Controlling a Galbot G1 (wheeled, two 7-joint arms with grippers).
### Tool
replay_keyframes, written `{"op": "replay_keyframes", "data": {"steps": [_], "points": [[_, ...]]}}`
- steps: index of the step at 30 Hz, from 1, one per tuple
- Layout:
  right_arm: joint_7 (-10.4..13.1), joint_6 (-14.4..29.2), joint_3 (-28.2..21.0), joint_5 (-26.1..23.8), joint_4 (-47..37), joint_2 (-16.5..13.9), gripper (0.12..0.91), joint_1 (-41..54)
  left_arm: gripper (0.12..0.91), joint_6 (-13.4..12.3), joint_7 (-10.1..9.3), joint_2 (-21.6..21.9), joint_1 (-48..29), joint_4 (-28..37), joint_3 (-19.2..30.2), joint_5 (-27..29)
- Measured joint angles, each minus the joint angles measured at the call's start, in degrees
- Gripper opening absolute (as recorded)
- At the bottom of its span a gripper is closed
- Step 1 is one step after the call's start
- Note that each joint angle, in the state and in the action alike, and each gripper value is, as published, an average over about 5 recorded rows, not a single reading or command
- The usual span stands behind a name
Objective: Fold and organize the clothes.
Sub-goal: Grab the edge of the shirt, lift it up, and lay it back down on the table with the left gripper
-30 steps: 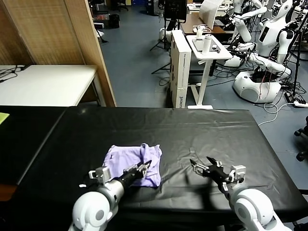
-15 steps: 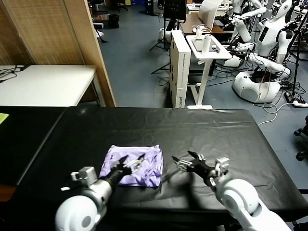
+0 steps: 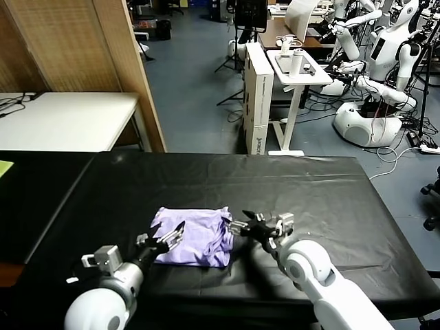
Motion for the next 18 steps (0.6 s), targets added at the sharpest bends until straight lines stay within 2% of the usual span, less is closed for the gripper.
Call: {"op": "replay_keyframes", "data": {"steps": [3, 10, 13, 18], "points": [[-0.32, -0.01, -0.64, -0.25, -0.89, 0.73, 0.613, 0.2, 0.907, -0.18, 0.0, -0.14, 0.34, 0.01, -0.15, 0.51], [-0.39, 0.03, -0.92, -0.47, -1.54, 1.31, 0.204, -0.05, 0.907, -0.6, -0.01, -0.26, 1.31, 0.01, -0.62, 1.72], [0.11, 0.19, -0.34, -0.75, -1.6, 1.09, 0.141, 0.0, 0.907, -0.67, -0.02, -0.31, 1.38, 0.01, -1.04, 1.79], [-0.36, 0.24, 0.52, -1.22, -1.4, 0.24, 0.14, -0.09, 0.907, -0.78, -0.02, -0.35, 1.44, 0.0, -1.76, 1.62]]}}
